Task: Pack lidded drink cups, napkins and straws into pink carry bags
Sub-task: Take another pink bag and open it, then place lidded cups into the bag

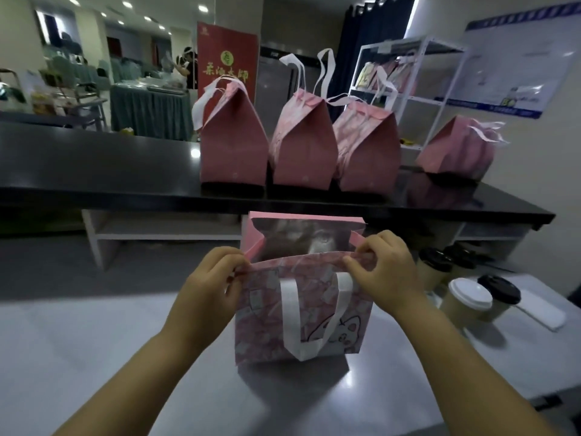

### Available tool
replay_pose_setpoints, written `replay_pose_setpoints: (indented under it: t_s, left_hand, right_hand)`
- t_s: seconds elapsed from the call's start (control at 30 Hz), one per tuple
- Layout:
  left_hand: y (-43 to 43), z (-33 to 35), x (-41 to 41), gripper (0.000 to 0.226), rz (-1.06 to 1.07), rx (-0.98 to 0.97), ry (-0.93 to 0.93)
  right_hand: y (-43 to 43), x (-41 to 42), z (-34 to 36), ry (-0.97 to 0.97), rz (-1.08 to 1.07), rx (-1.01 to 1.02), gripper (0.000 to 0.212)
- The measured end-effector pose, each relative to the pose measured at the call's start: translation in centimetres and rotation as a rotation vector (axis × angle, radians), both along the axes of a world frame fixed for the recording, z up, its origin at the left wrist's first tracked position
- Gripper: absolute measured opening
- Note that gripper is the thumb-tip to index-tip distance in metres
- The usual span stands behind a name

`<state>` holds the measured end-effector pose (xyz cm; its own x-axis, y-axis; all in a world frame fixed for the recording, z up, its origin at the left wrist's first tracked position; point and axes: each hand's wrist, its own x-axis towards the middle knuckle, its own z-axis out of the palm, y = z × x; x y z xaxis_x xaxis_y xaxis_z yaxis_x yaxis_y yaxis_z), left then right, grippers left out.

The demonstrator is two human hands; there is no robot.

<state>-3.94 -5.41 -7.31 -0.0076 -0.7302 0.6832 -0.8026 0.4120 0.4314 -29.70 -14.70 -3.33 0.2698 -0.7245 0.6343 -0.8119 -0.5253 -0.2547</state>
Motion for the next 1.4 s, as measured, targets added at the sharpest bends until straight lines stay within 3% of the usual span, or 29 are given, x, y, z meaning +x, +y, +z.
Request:
replay_pose_setpoints:
  t_s: [0.17,0.3,0.4,0.73,1.1,1.2,1.4]
  left_hand:
    - [-3.3,-0.4,-1.8,0.027,-0.079,0.066,-0.020]
    - [-4.5,0.2,-1.6,0.023,-0.125,0.136,0.099]
    - [-5.3,1.1,-1.0,0.037,-0.126,0.141,0.103]
    - [-8.7,8.2,-5.8,0.038,-0.223,0.076,-0.110]
    - [-12.2,9.1,-21.2,0.040,-0.224,0.117,-0.364]
    - [-13.5,7.4,-25.5,0.038,-0.221,0.150,-0.408]
    - [-15.7,4.4,-30.9,0.038,-0.154,0.227,-0.460]
  right_hand:
    - [-2.3,-2.1,-1.1,-0.008,-0.049,0.133,0.011]
    - [-3.1,-3.5,-1.0,-0.132,-0.019,0.227,0.007]
    - [-3.3,-4.3,-0.4,-0.148,0.006,0.241,0.006]
    - [-4.3,-8.7,2.4,-0.175,-0.024,0.132,0.002]
    - [-8.4,-22.5,0.5,0.039,-0.198,0.403,0.010]
    - [-10.4,-26.4,-1.1,0.169,-0.310,0.450,0.023]
    - [-13.7,-30.7,-4.8,0.309,-0.340,0.596,0.075]
